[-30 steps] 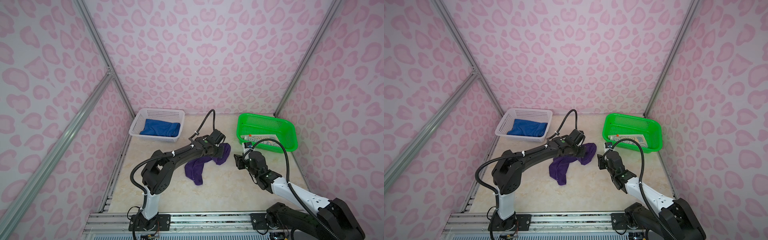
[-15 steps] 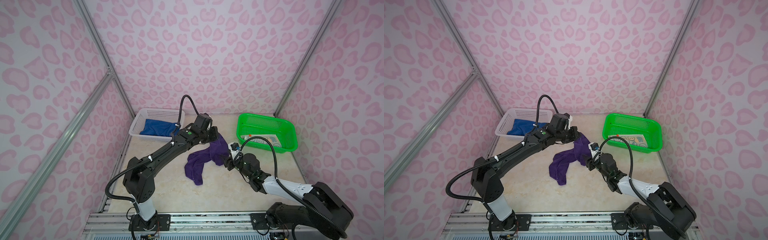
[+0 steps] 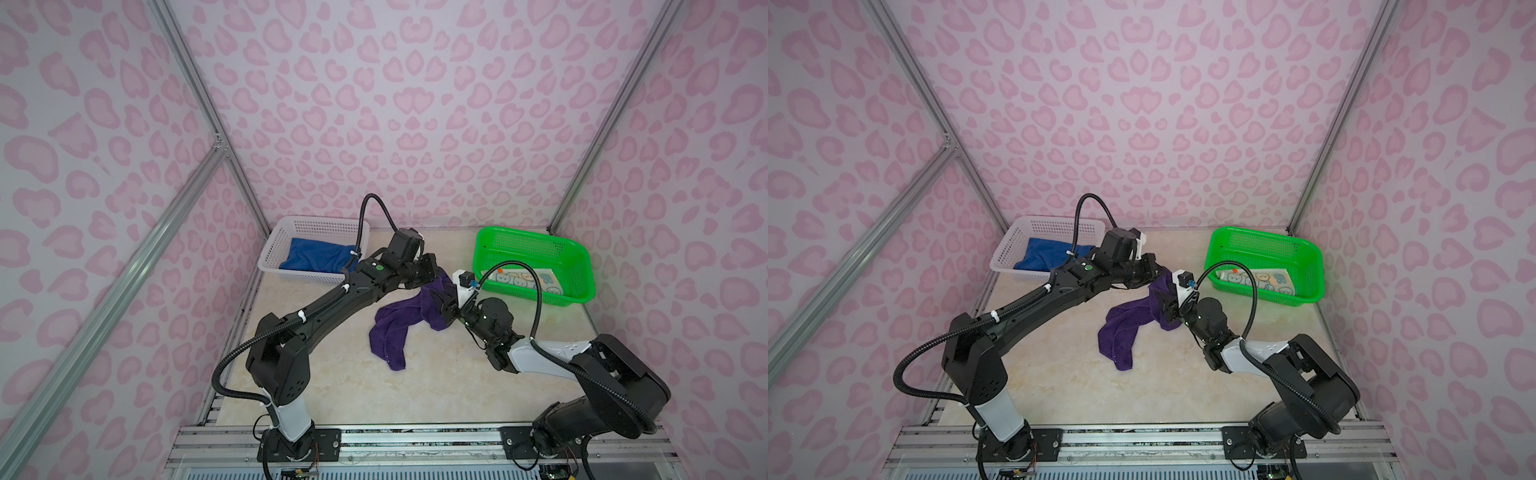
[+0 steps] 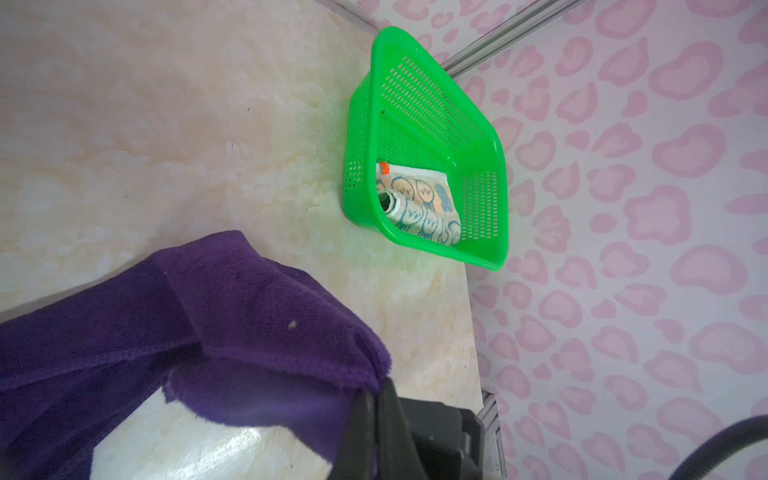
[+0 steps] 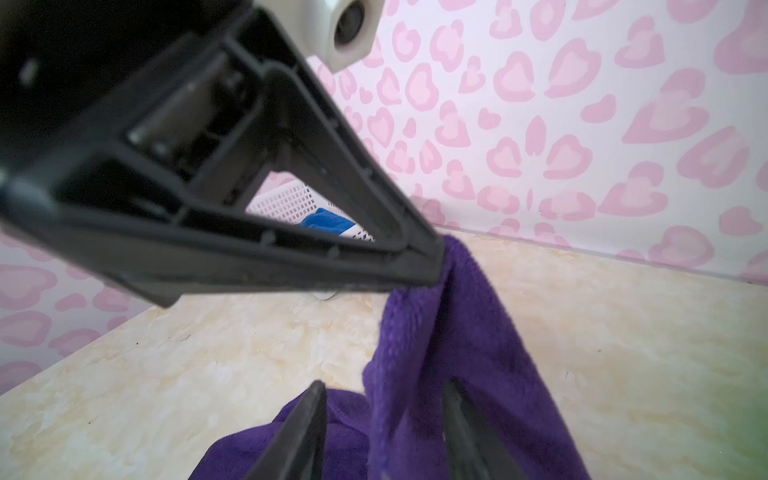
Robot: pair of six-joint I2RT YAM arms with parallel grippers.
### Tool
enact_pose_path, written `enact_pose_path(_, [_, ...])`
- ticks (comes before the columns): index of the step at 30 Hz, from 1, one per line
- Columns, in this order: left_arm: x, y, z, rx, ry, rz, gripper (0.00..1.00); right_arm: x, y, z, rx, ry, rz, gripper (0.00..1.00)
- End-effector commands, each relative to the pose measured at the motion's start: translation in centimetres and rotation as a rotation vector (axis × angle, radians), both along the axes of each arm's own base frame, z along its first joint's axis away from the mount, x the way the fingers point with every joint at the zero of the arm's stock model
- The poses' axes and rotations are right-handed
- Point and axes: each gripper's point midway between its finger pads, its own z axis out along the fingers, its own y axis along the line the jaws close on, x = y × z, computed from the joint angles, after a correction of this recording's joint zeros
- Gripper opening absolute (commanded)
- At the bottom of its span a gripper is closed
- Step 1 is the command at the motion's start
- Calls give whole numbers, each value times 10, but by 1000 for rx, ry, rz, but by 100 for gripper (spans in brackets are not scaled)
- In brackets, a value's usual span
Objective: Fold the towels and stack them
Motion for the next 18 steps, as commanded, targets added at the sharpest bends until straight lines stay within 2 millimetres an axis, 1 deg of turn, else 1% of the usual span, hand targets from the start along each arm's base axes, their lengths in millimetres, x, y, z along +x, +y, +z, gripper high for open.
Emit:
enact_pose_path(1, [3, -3, 0, -6, -22, -8, 3, 3, -1, 8, 12, -2, 11, 22])
enact_pose_path(3, [3, -1, -1, 5, -28, -4, 3, 4, -6, 9, -5, 3, 2, 4])
enact_pose_path(4, [4, 1, -1, 11, -32, 0, 3, 4, -7, 9, -15, 5, 3, 0])
enact_pose_path(8, [5, 6, -2, 44, -60, 0, 3, 1, -15, 5, -91, 21, 17, 0])
enact_pose_path(10, [5, 11, -2, 94, -95, -19, 3, -1, -19, 2, -160, 43, 40, 0])
enact_pose_path(11, [5, 15, -3, 135, -120, -34, 4, -2, -24, 1, -213, 56, 50, 0])
enact_pose_path(14, [0, 30, 1, 277, -263, -138, 25, -5, -36, 0, -358, 97, 75, 0])
enact_pose_path(15, [-4, 34, 4, 322, -325, -188, 30, -8, -38, 0, -410, 106, 95, 0])
enact_pose_path(16, [-4, 42, 6, 370, -378, -203, 34, -10, -40, 2, -452, 108, 109, 0])
enact_pose_path(17, [-4, 50, 10, 422, -444, -222, 40, -11, -42, 3, -495, 114, 121, 0])
enact_pose_path(18, [-6, 56, 15, 463, -516, -255, 44, -13, -44, 4, -530, 122, 135, 0])
